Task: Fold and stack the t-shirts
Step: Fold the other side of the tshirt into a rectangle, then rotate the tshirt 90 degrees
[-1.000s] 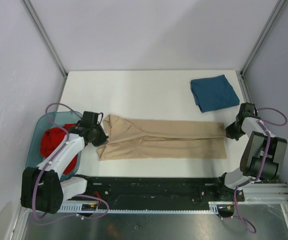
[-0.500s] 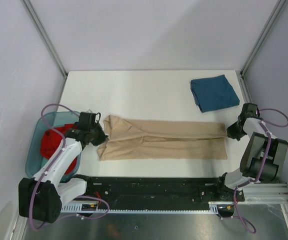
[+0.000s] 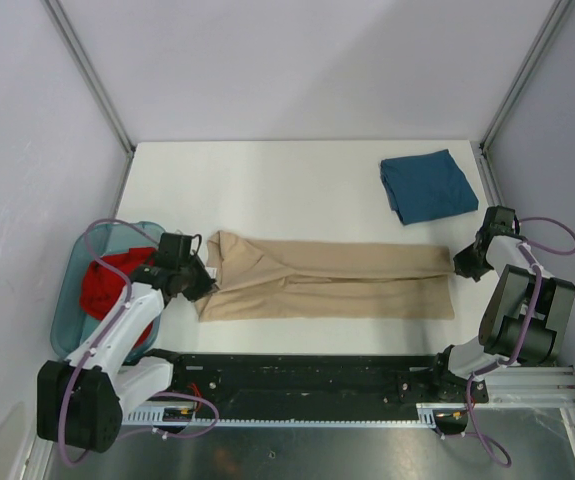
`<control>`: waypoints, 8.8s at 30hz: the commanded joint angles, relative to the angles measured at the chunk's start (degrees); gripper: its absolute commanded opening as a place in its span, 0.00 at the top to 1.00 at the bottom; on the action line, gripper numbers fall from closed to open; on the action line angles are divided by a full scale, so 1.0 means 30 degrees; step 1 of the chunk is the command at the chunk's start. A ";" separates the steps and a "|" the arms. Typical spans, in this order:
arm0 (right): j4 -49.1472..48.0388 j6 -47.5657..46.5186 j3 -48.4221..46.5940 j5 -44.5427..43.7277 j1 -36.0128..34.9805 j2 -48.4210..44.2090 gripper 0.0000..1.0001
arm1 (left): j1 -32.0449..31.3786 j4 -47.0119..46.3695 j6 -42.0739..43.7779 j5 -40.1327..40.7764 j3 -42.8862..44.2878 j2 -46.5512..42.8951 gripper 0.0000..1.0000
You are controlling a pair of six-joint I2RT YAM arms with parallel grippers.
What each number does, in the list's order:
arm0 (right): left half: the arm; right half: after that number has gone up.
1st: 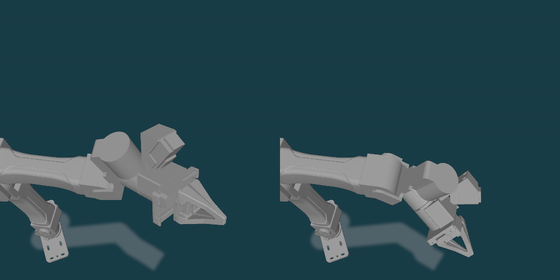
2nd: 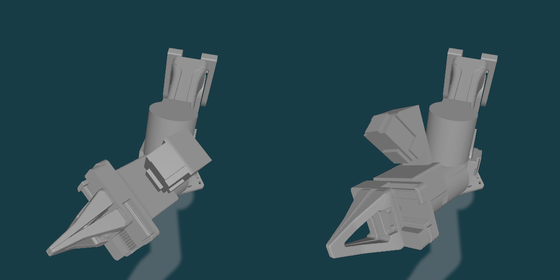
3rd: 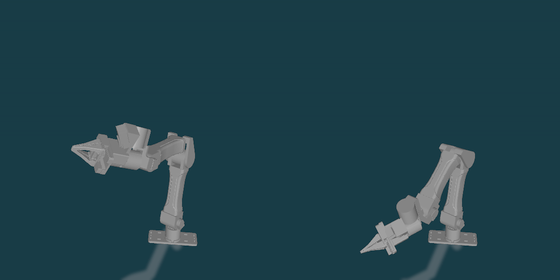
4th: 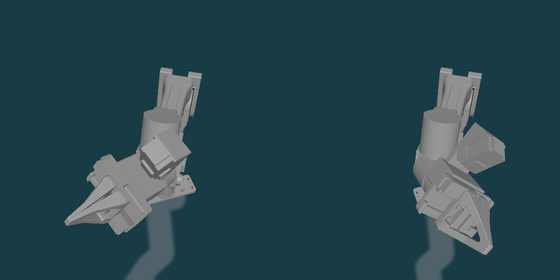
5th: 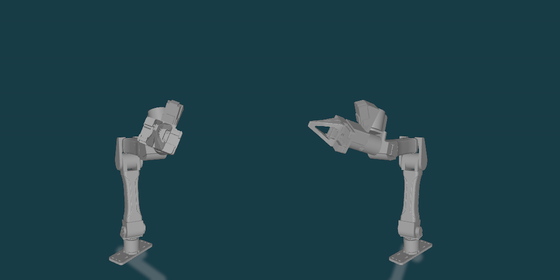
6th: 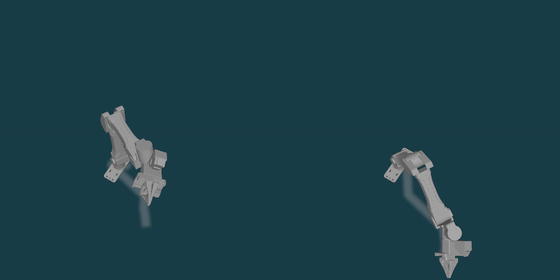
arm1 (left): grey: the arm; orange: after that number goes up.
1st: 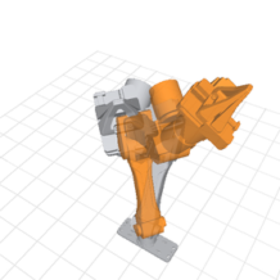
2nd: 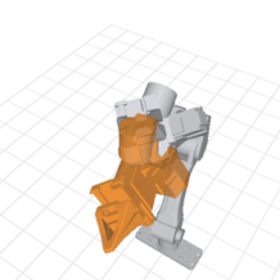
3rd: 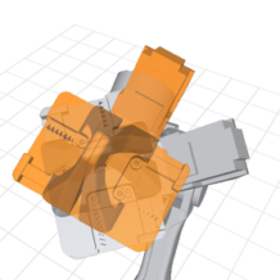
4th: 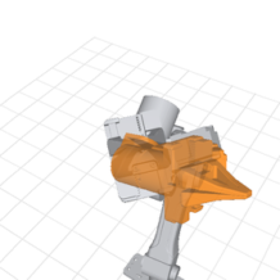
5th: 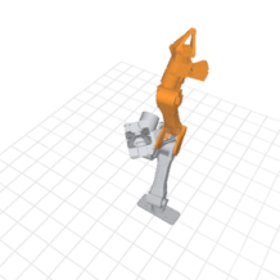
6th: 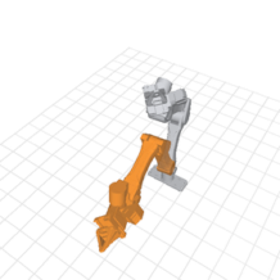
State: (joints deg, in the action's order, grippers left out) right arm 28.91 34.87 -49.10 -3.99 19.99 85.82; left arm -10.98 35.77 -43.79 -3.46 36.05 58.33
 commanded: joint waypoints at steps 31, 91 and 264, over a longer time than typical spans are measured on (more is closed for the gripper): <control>0.0145 -0.0349 0.0136 -0.0844 -0.0129 -0.0469 0.97 | -0.1246 0.0458 -0.2697 0.0007 -0.1945 -0.1317 1.00; 0.0599 -0.0567 -0.0180 -0.1302 -0.0556 -0.1289 0.68 | -0.6766 -0.0411 -0.1660 0.0431 -0.0794 0.0555 1.00; -0.3245 -0.1589 -0.5350 0.1045 -2.4681 0.4353 0.93 | -0.6766 0.4228 -1.2580 0.6192 -0.3471 -0.2665 0.59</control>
State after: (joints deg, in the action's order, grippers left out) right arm 20.62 29.36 -64.93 -1.50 -54.50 103.13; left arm -31.00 47.86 -76.58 13.80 26.70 51.11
